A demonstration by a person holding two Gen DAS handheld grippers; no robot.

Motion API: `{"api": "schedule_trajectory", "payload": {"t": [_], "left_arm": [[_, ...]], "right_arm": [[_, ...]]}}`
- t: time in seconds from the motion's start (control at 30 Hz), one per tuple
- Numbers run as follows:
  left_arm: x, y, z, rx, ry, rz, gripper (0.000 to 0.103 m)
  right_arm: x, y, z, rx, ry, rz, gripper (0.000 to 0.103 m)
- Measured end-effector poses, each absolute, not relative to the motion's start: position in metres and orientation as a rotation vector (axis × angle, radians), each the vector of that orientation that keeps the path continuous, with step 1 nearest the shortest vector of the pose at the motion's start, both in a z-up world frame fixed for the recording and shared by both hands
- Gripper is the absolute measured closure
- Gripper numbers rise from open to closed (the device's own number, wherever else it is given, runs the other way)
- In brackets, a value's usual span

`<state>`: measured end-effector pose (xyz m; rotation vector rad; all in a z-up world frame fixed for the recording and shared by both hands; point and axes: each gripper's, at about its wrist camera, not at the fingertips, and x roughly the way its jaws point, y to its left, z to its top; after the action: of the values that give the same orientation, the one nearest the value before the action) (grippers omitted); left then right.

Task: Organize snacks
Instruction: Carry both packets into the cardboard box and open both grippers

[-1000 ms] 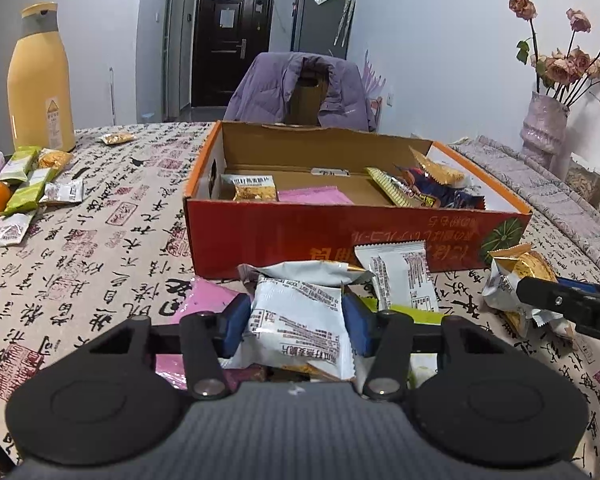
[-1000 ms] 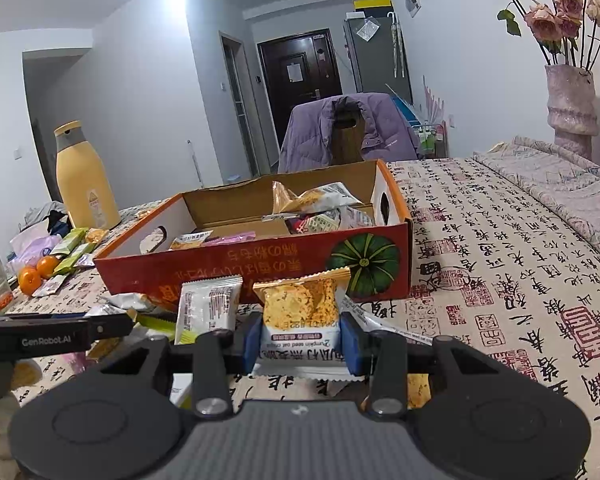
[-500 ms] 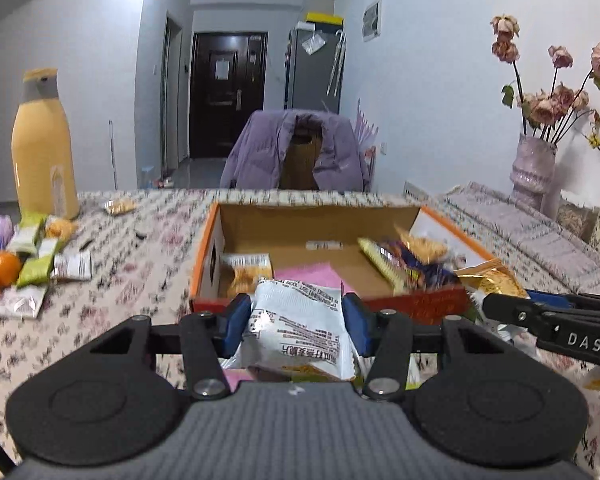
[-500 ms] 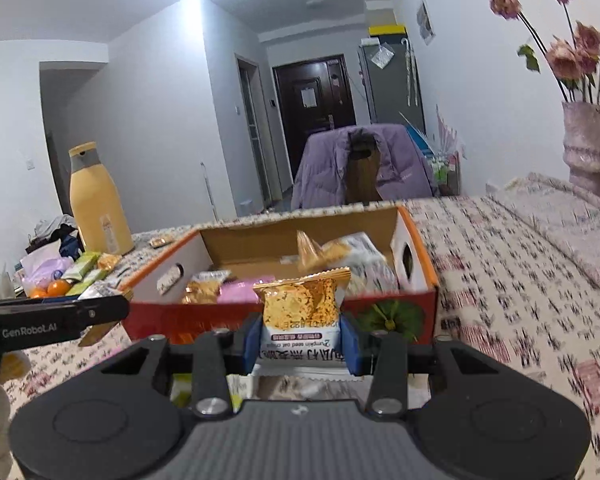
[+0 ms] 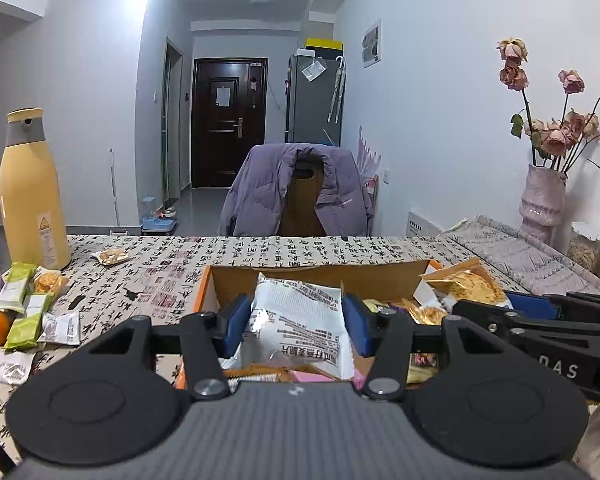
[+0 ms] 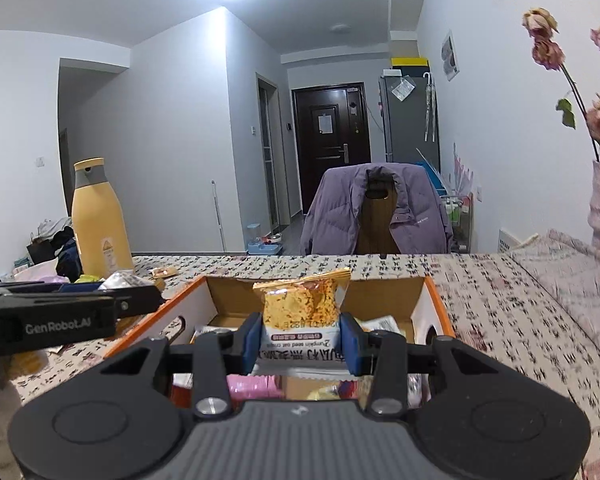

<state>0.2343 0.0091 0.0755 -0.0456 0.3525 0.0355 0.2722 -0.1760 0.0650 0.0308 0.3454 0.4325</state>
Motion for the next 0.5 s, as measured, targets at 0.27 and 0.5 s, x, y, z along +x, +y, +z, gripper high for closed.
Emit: {"api": "schedule_trajectory", "payload": {"t": [0.27, 0.5], "left_arm": [[0.268, 0.014, 0.072, -0.077, 0.345, 0.079, 0.051], [0.287, 0.026, 0.045, -0.086, 0.398, 0.1, 0.051]], "right_arm": [[0.307, -0.158, 0.063, -0.002, 0.332, 0.384, 0.063], [0.316, -0.153, 0.039, -0.016, 0.373, 0.394, 0.063]]}}
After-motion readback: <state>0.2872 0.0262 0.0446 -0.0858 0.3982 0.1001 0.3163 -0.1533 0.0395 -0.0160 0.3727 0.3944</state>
